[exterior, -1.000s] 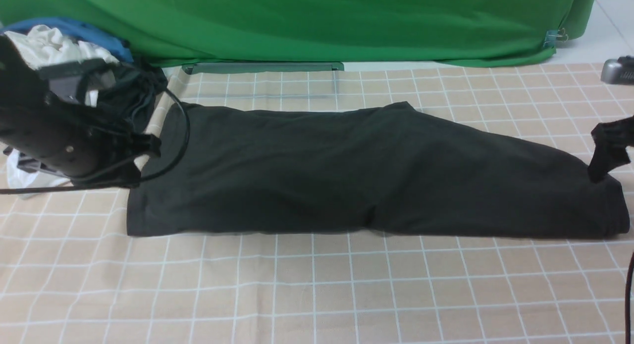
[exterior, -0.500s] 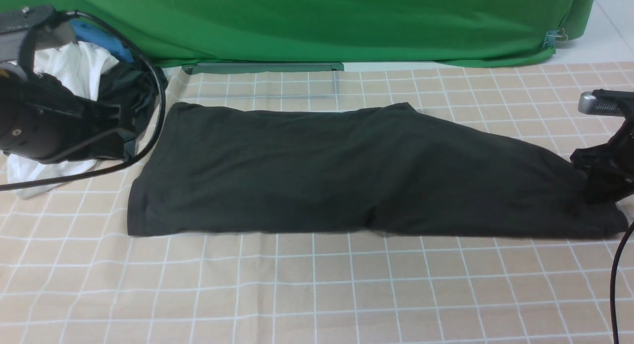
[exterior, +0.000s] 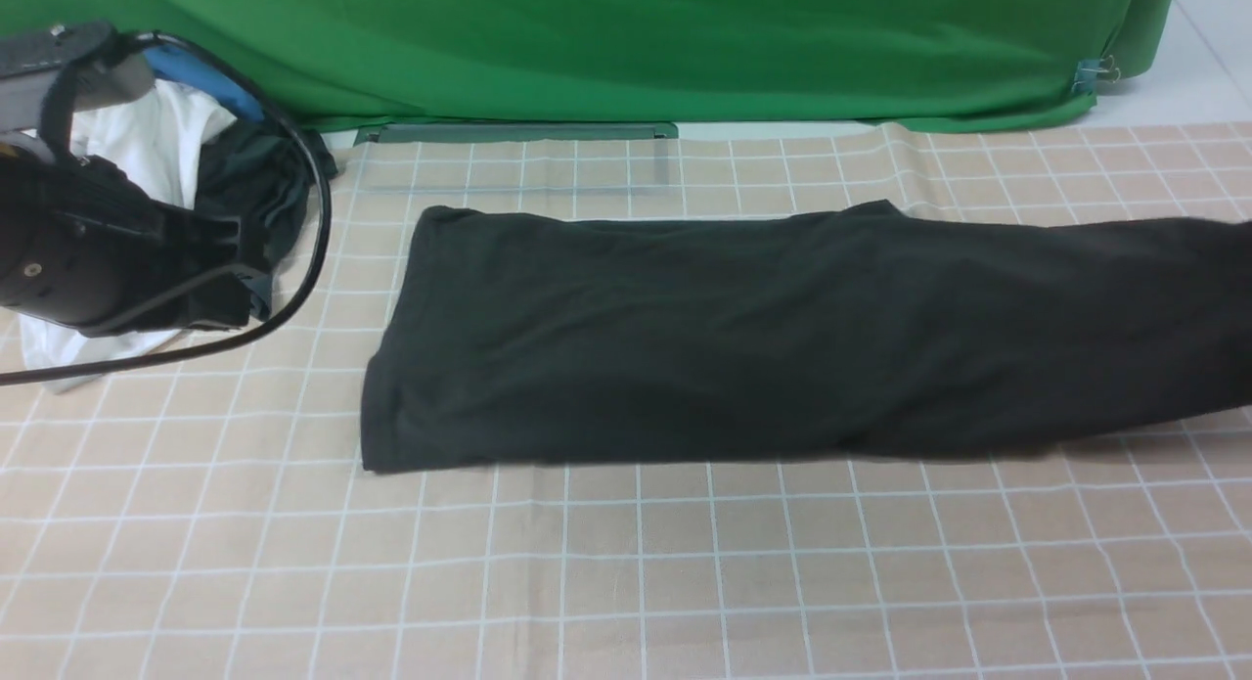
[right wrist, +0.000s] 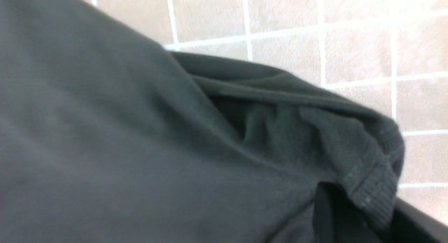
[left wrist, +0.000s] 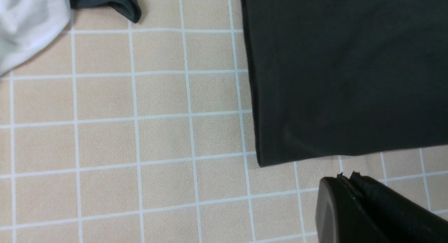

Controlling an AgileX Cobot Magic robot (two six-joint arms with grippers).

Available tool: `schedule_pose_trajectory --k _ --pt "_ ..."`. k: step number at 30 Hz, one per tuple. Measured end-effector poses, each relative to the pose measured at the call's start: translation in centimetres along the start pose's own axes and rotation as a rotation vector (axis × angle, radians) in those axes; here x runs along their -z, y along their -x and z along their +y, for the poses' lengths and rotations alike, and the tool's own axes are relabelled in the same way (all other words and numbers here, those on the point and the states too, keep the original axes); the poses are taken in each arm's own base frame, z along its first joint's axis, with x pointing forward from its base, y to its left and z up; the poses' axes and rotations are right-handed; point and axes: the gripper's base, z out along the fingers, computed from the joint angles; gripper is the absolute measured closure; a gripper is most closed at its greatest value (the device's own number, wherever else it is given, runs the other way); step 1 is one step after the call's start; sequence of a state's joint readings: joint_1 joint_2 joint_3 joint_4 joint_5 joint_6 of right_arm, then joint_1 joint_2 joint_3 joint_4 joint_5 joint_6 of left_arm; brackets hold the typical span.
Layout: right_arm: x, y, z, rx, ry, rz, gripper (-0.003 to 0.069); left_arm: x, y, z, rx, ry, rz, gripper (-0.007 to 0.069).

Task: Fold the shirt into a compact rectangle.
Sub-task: 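Fold the right end of the dark garment over onto its left end with the right gripper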

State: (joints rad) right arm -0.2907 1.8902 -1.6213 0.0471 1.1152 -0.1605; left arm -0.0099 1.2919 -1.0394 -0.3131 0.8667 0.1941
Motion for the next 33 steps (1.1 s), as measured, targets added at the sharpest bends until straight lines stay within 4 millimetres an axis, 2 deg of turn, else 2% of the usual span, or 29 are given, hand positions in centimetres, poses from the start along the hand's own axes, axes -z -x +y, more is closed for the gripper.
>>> schedule_pose_trajectory --k 4,5,6,10,11,12,13,14,16,20,25,30,33 --pt "2.3 1.1 2.9 0.027 0.089 -0.028 0.0562 0.0 0.0 0.0 -0.001 -0.001 -0.001 0.0606" --pt "3.2 1.7 4.7 0.055 0.131 -0.054 0.0562 0.0 0.0 0.0 0.001 -0.002 -0.003 0.0606" --pt "3.6 1.8 5.6 0.07 0.148 -0.066 0.0562 0.0 0.0 0.0 0.001 -0.002 -0.006 0.0606" --pt "5.5 2.2 12.1 0.173 0.239 -0.114 0.0562 0.0 0.1 -0.1 0.003 -0.007 -0.012 0.0606" --pt "5.9 2.0 14.4 0.209 0.263 -0.126 0.0562 0.0 0.1 -0.1 0.001 -0.013 -0.013 0.0606" --pt "6.1 1.9 15.6 0.228 0.275 -0.133 0.0562 0.0 0.1 -0.2 0.004 -0.02 -0.015 0.0606" --pt "6.6 1.5 18.3 0.27 0.304 -0.153 0.0562 0.0 0.2 -0.3 0.008 -0.033 -0.023 0.0606" --pt "6.6 1.5 18.7 0.276 0.309 -0.157 0.0562 0.0 0.2 -0.3 0.009 -0.035 -0.025 0.0606" --pt "7.1 0.6 23.8 0.343 0.373 -0.197 0.0562 0.0 0.4 -0.5 0.006 -0.055 -0.04 0.0606" --pt "6.9 -0.9 30.6 0.402 0.5 -0.221 0.0562 0.0 0.4 -0.6 0.01 -0.069 -0.049 0.0606" --pt "6.1 -2.7 37.5 0.424 0.66 -0.239 0.0562 0.0 0.4 -0.6 -0.006 -0.071 -0.05 0.0606" --pt "4.6 -3.8 41.6 0.414 0.742 -0.243 0.0562 0.0 0.5 -0.6 -0.021 -0.071 -0.053 0.0606" --pt "2.7 -4.6 43.7 0.387 0.764 -0.233 0.0562 0.0 0.5 -0.7 -0.023 -0.074 -0.054 0.0606"
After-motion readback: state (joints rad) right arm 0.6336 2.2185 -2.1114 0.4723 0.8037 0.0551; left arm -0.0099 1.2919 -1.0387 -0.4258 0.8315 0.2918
